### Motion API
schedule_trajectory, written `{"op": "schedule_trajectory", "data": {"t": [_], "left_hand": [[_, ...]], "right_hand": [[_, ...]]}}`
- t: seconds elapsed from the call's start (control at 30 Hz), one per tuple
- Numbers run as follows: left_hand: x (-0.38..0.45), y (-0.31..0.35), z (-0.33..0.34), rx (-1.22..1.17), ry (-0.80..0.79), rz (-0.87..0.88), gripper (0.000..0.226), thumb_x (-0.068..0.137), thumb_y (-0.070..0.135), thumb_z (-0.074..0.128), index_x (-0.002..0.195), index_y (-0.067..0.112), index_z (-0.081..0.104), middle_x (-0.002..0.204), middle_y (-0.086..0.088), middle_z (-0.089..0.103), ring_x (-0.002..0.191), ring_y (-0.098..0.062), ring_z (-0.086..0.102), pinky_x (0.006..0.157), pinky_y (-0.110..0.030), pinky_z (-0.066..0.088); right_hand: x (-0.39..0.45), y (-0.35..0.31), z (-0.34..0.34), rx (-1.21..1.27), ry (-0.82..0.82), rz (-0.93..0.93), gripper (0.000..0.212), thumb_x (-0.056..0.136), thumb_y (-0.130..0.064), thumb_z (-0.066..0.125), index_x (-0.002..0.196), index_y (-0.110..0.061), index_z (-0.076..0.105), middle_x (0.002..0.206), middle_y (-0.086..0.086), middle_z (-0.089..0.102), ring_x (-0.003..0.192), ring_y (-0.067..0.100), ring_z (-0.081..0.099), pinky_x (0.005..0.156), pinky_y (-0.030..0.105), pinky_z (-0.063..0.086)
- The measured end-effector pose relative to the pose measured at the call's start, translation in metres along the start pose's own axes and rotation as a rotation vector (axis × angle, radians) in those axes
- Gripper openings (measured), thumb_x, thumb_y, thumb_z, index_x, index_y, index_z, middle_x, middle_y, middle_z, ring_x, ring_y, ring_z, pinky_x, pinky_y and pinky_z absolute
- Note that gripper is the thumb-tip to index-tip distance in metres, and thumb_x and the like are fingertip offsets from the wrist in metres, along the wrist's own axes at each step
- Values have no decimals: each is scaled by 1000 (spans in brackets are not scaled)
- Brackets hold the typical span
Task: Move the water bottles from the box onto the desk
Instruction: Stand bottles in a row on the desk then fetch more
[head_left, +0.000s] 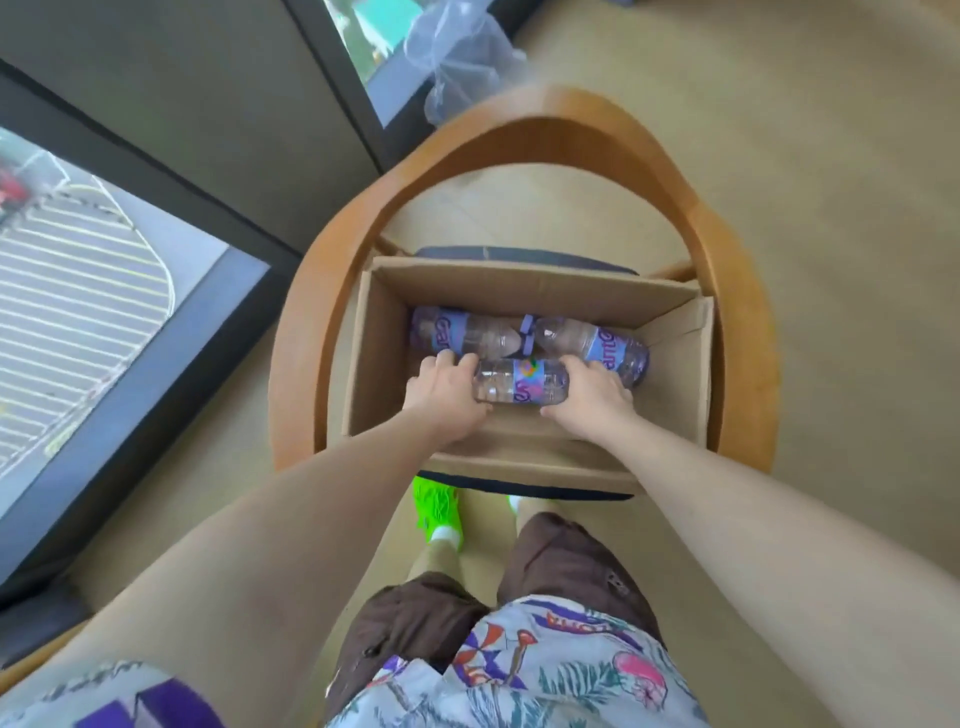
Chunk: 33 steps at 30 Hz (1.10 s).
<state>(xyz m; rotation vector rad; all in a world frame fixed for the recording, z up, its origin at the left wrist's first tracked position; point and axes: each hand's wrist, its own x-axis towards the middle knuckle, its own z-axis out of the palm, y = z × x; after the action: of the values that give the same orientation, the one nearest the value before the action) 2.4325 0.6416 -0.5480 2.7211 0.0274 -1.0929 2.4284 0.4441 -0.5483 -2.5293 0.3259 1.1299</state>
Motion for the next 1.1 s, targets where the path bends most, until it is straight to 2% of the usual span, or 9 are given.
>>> {"op": "schedule_trajectory", "data": {"t": [0.13, 0.27, 0.47, 0.6, 0.67, 0.77, 0.8, 0.93, 1.1], "left_hand": [[26, 4, 15, 40, -32, 63, 74, 84, 46, 74, 147, 23, 45, 141, -12, 44, 137, -35, 36, 105, -52, 43], [43, 16, 37, -127, -77, -56, 78, 84, 44, 76, 151, 20, 43, 145, -13, 44, 136, -36, 38, 109, -47, 41], [72, 44, 46, -812, -18, -660, 63, 88, 24, 73, 139, 5, 41, 146, -16, 37, 119, -36, 56, 102, -31, 45], [93, 47, 46, -1241, 48, -1003, 69, 83, 19, 76, 141, 8, 41, 142, -14, 48, 121, -35, 57, 101, -47, 54], [97, 44, 51, -1391, -23, -1013, 61, 85, 12, 73, 141, 5, 48, 135, -14, 61, 113, -35, 67, 94, -47, 59], [98, 45, 57, -1566, -41, -1019, 38, 87, 1, 67, 124, 6, 60, 103, -14, 74, 67, -29, 74, 53, -36, 61], [98, 46, 59, -1608, -66, -1023, 36, 87, 2, 68, 122, 6, 61, 101, -14, 76, 63, -28, 74, 48, -34, 58], [98, 48, 68, -1650, -189, -1050, 59, 90, 21, 75, 143, 14, 50, 127, -13, 70, 101, -32, 75, 65, -42, 58], [95, 43, 71, -1655, -156, -1021, 67, 85, 20, 82, 143, 17, 48, 124, -14, 71, 95, -32, 75, 48, -38, 58]], "right_hand": [[31, 6, 6, -41, 5, 36, 78, 83, -45, 76, 148, -25, 38, 144, 15, 45, 134, 39, 41, 107, 49, 39], [52, 13, 9, -130, 94, 39, 77, 82, -36, 75, 147, -20, 37, 148, 18, 38, 137, 39, 34, 113, 52, 31], [88, 20, 5, -183, 123, 71, 86, 78, -25, 76, 151, -22, 31, 157, 13, 32, 144, 31, 26, 118, 53, 19], [106, 21, 8, -185, 84, 92, 87, 74, -26, 80, 148, -19, 35, 146, 11, 41, 140, 33, 33, 116, 58, 21], [111, 21, 12, -217, 125, 88, 81, 70, -24, 82, 140, -18, 42, 139, 13, 44, 132, 36, 37, 112, 58, 27], [114, 23, 18, -231, 145, 100, 74, 70, -22, 81, 136, -19, 47, 134, 16, 42, 125, 39, 40, 105, 54, 33], [115, 24, 21, -217, 139, 109, 73, 70, -22, 80, 135, -20, 48, 133, 16, 41, 125, 39, 40, 103, 52, 34], [118, 26, 32, -133, 103, 104, 72, 72, -15, 81, 132, -15, 42, 135, 16, 44, 125, 38, 44, 103, 53, 36], [122, 32, 37, 0, 69, 130, 72, 76, -10, 79, 133, -9, 35, 131, 18, 55, 123, 39, 49, 97, 47, 39]]}}
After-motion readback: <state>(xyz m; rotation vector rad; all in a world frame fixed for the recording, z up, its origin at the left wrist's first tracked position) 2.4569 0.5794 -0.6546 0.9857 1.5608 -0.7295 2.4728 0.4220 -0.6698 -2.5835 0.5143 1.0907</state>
